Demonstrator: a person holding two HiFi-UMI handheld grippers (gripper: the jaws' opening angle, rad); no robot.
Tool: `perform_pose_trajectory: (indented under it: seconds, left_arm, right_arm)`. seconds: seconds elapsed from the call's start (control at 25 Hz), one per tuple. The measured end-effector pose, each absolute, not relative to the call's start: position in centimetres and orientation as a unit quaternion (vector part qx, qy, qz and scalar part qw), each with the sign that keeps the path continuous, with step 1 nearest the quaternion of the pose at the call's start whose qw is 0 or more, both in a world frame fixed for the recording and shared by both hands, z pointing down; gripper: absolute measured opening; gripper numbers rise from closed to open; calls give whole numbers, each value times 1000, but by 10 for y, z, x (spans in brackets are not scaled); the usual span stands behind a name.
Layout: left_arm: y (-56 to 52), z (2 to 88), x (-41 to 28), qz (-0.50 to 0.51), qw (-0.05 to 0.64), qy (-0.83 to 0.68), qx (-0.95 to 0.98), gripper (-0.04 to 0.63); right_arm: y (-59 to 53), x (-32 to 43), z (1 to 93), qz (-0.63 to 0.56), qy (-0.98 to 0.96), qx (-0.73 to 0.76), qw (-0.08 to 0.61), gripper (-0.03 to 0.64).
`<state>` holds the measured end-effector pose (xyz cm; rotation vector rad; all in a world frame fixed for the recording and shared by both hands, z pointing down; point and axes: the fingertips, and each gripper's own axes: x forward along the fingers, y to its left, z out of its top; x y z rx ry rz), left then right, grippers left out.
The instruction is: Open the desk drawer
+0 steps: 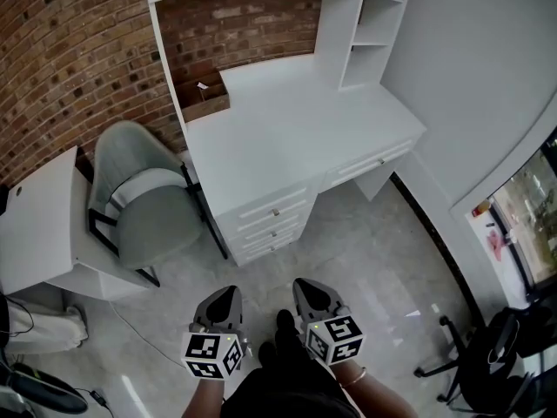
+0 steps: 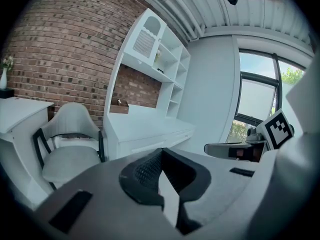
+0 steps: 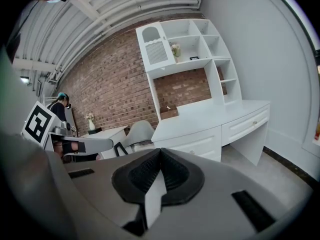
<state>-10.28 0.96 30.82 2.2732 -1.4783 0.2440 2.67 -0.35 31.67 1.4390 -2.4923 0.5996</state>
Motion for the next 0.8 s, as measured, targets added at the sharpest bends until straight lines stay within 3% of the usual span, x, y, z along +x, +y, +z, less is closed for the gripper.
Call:
perform_pose_trajectory:
  seconds: [0.8]
  left_arm:
    - [-97, 405, -105, 113, 254, -571, 772, 9]
  right_arm:
    - [-133, 31, 485, 264, -827, 464, 175, 6]
